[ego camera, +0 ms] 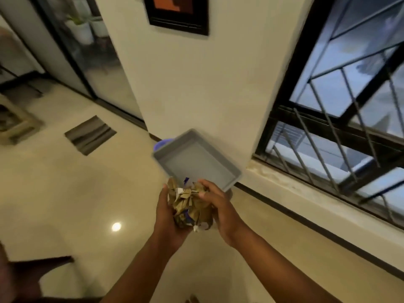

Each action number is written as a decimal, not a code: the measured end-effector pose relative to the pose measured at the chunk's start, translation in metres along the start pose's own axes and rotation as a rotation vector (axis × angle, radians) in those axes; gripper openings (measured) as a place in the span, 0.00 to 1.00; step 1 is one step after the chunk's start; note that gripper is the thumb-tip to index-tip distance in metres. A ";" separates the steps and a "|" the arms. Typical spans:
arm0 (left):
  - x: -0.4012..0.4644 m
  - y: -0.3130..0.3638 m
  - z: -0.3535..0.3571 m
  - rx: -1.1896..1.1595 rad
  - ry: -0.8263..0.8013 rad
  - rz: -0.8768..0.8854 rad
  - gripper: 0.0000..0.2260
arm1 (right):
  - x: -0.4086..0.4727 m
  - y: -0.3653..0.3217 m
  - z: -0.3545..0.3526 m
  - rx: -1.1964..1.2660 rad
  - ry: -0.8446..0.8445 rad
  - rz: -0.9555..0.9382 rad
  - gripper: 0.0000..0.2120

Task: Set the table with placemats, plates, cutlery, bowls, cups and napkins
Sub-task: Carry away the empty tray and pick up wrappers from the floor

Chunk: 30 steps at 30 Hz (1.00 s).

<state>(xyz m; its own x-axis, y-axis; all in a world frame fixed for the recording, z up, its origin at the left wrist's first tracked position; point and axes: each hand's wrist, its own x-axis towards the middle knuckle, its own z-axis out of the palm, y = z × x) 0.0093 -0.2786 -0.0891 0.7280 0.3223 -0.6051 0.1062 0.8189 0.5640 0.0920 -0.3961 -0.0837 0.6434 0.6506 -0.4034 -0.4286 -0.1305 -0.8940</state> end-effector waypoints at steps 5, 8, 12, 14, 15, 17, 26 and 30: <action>0.014 0.054 -0.052 -0.007 0.116 0.037 0.33 | 0.048 -0.006 0.069 -0.031 -0.070 0.027 0.26; 0.024 0.080 -0.074 0.012 0.173 0.068 0.28 | 0.077 -0.006 0.098 -0.055 -0.090 0.052 0.26; 0.042 0.109 -0.101 -0.023 0.244 0.053 0.23 | 0.120 -0.005 0.127 -0.066 -0.112 0.092 0.14; 0.049 0.120 -0.111 -0.052 0.252 0.034 0.24 | 0.139 -0.001 0.138 -0.051 -0.126 0.127 0.13; 0.055 0.129 -0.118 -0.067 0.253 0.030 0.24 | 0.151 -0.001 0.145 -0.036 -0.141 0.139 0.12; 0.064 0.145 -0.127 -0.091 0.272 0.011 0.25 | 0.172 0.000 0.157 -0.017 -0.155 0.178 0.12; 0.121 0.210 -0.154 -0.201 0.360 -0.038 0.24 | 0.270 -0.013 0.209 0.011 -0.167 0.281 0.12; 0.157 0.243 -0.167 -0.249 0.385 -0.081 0.25 | 0.311 -0.018 0.231 0.027 -0.143 0.281 0.12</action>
<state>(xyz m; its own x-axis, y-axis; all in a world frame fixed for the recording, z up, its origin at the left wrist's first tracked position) 0.0366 0.0499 -0.1410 0.4146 0.3665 -0.8329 -0.0475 0.9228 0.3824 0.1536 -0.0188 -0.1486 0.4027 0.6908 -0.6006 -0.5949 -0.3011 -0.7453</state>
